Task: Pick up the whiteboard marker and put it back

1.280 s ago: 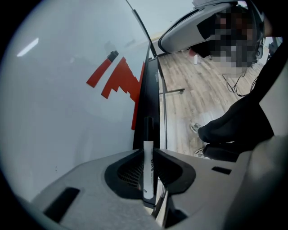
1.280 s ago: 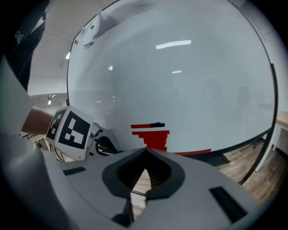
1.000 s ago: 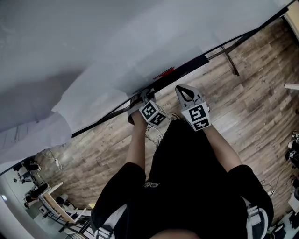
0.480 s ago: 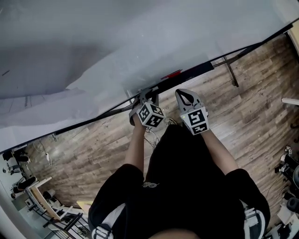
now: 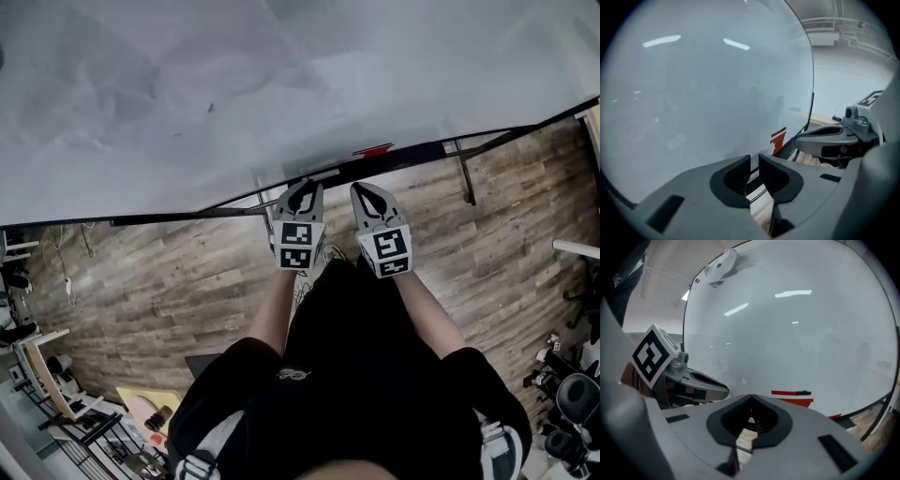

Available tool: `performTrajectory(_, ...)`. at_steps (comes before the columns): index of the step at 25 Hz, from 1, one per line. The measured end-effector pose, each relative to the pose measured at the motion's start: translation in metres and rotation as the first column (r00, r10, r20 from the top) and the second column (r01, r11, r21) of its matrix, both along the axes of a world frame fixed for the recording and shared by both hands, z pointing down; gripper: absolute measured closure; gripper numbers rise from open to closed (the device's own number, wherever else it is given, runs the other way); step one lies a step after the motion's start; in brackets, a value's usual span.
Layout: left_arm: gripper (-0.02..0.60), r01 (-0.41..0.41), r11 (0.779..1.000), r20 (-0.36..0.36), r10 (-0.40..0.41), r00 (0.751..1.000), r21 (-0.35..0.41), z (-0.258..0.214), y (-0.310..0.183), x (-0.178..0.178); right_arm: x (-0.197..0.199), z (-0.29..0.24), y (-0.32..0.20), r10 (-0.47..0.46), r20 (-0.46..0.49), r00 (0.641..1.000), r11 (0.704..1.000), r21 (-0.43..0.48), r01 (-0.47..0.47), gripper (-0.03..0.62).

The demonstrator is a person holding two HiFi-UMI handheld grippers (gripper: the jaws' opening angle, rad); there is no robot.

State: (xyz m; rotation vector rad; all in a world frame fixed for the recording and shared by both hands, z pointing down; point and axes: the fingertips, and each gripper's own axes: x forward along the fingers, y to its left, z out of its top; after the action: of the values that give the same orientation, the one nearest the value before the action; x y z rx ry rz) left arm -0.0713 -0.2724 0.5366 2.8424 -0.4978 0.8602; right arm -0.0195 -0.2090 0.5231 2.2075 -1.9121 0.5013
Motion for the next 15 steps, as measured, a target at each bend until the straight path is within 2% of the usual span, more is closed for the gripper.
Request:
performTrajectory(3,0.55,0.063,0.998,-0.094,-0.065,0.993,-0.027,-0.012,-0.001,-0.015,-0.009,-0.007,-0.003,0.015,-0.008,1.0,1.0,0.02,-0.015,0.591)
performTrajectory(7,0.571,0.102,0.995,-0.193,-0.097,0.976,0.016,-0.03,0.001,-0.032,-0.017,-0.016,-0.004,0.035,-0.027,0.999,0.999,0.041,-0.034,0.591)
performTrajectory(15,0.575,0.175,0.984,-0.276,-0.157,0.948,0.044,-0.062,0.032,-0.057,-0.027,-0.052,0.026,0.041,-0.073,0.997,0.994,0.101,-0.033,0.592)
